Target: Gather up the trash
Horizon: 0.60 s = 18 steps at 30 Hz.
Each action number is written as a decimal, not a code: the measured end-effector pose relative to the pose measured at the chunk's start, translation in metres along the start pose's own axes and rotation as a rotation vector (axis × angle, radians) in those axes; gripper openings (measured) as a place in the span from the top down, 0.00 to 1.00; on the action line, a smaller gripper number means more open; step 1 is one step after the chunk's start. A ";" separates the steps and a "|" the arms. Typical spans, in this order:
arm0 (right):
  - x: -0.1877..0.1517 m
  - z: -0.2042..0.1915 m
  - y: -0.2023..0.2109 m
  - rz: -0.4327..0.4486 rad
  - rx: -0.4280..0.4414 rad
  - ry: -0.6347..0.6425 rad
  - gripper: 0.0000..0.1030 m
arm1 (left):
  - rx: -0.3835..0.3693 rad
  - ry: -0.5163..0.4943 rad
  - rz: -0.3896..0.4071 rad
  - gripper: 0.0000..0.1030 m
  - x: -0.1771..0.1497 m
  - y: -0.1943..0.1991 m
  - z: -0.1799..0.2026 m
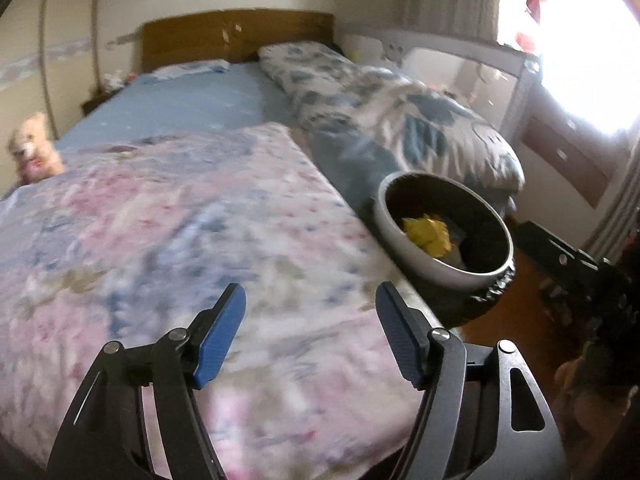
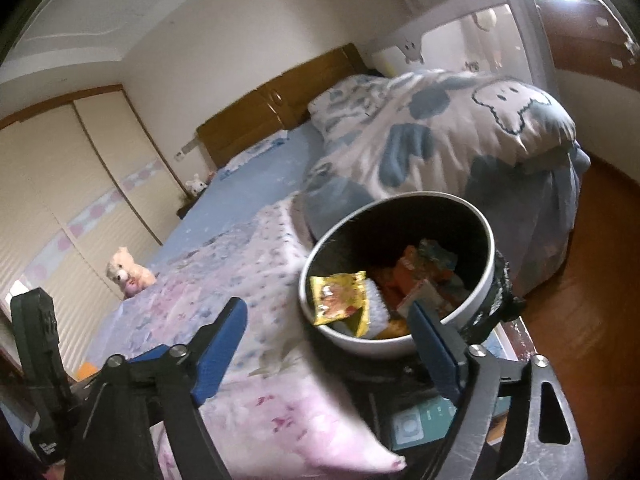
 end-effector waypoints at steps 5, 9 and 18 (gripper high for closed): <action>-0.007 -0.023 0.005 0.030 -0.024 0.081 0.11 | 0.063 0.051 0.099 0.27 -0.004 0.031 -0.024; -0.001 -0.046 0.015 0.068 -0.018 0.149 0.05 | 0.110 0.068 0.204 0.15 0.002 0.063 -0.034; 0.019 -0.096 0.053 0.259 -0.067 0.316 0.00 | 0.239 0.097 0.393 0.00 0.003 0.107 -0.057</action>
Point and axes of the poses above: each gripper's, at about its wrist camera, not at the fingertips, and y roughly against the way its jaws point, z to its right, x to its top, the point moved 7 cm from there along -y, roughly the way its jaws point, and after that the axes turned 15 degrees about -z, right-handed, at the moved point
